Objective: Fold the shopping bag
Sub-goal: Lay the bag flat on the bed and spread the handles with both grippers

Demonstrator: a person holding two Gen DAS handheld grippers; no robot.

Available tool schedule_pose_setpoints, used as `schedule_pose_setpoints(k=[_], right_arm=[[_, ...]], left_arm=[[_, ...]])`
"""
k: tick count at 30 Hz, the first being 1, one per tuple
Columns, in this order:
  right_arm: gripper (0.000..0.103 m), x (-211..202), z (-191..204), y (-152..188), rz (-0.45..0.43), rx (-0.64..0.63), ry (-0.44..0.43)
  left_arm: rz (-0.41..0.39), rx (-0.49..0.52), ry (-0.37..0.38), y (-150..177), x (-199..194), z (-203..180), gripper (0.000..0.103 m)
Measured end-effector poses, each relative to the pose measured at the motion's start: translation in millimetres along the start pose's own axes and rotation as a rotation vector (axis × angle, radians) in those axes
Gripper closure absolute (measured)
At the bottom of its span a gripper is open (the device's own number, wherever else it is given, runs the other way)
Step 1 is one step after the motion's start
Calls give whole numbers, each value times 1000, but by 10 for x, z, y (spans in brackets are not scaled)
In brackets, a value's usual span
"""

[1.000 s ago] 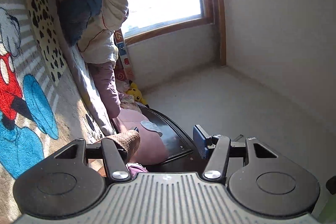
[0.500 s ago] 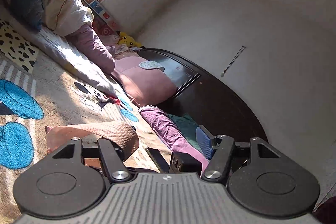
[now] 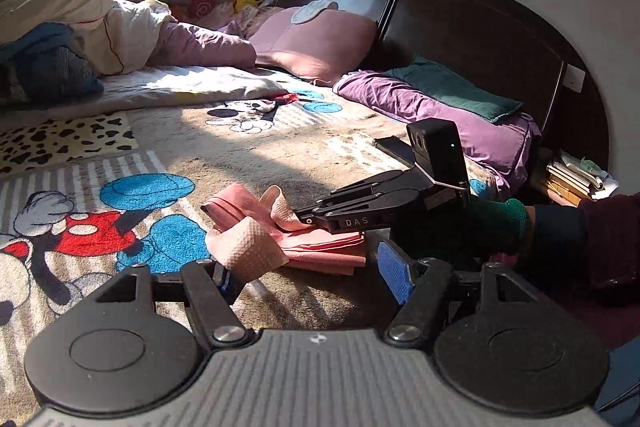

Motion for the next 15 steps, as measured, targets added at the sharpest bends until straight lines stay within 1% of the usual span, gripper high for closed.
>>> schedule_pose_setpoints(k=[1,3,4,6,7,9,11,13,14,15], right_arm=[[103,0,6,1,0,-1,-2],[103,0,7,3,0,4,1],[103,1,7,3,1,6,2],[103,1,7,5,1,11,5],[103,2,7,6,1,13,7],[103,1,5,9,1,19,9],[103,-2,5,11,0,24,11],[103,-4,8,12,0,28,13],[103,-3,6,12,0,31,12],[103,-1,2,13,0,34,10]], left_arm=[[-27,-56,0,-1,-20,75,23],[-37,-73,-111,13,-80,211,23],[19,11,-176,45,-56,206,23],[73,114,-199,77,21,166,23],[91,128,-173,108,76,146,23],[101,134,-158,161,167,120,23],[60,70,-206,205,154,190,23],[-6,-27,-283,223,31,277,23],[-34,-56,-288,238,-29,285,23],[-78,-65,-313,259,-143,280,23]])
Point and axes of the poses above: each gripper's, at about its wrist camera, not at the fingertips, and x roughly the way its jaws point, z to its left, y to its underside, the point moved 8 cm from there along x, roughly the way its jaws point, and after that the axes turned 13 degrees about y, right-handed, at the moved point
